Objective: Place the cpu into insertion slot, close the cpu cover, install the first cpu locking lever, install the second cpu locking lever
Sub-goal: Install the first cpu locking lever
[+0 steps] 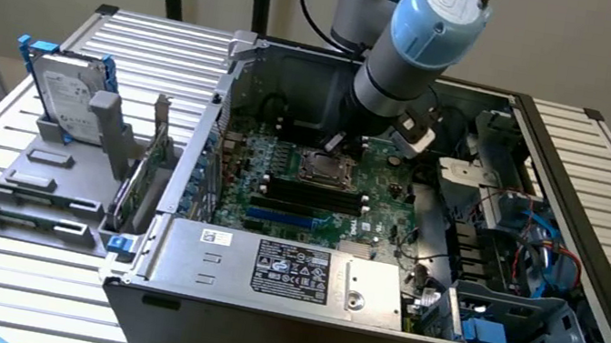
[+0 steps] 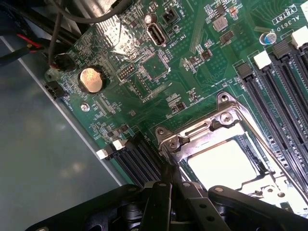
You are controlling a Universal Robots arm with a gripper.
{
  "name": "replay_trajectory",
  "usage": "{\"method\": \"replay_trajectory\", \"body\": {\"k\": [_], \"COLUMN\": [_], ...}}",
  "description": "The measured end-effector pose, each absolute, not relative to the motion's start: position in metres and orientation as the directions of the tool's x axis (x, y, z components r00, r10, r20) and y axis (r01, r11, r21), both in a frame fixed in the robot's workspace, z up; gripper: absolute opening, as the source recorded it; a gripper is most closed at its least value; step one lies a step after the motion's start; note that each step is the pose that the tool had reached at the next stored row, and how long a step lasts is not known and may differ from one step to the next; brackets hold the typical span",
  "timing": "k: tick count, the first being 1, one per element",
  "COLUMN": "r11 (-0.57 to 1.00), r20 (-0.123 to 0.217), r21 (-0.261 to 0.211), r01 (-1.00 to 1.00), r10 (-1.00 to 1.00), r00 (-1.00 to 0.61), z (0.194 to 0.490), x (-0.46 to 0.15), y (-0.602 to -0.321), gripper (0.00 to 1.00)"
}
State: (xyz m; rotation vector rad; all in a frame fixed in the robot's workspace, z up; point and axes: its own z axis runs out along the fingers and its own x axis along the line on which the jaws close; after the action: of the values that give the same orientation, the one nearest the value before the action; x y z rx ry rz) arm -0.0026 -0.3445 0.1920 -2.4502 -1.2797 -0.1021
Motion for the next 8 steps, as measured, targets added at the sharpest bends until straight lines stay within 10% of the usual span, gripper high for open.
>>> {"method": "replay_trajectory", "body": {"k": [8], "r11": [-0.501], "r20": [0.245], "r21": [-0.299], "r01": [0.812], "r10": [0.782], "r00": [0.573], "z": [0.1902], "x": [-0.0021], "y": [-0.3454], "gripper": [0.11]}}
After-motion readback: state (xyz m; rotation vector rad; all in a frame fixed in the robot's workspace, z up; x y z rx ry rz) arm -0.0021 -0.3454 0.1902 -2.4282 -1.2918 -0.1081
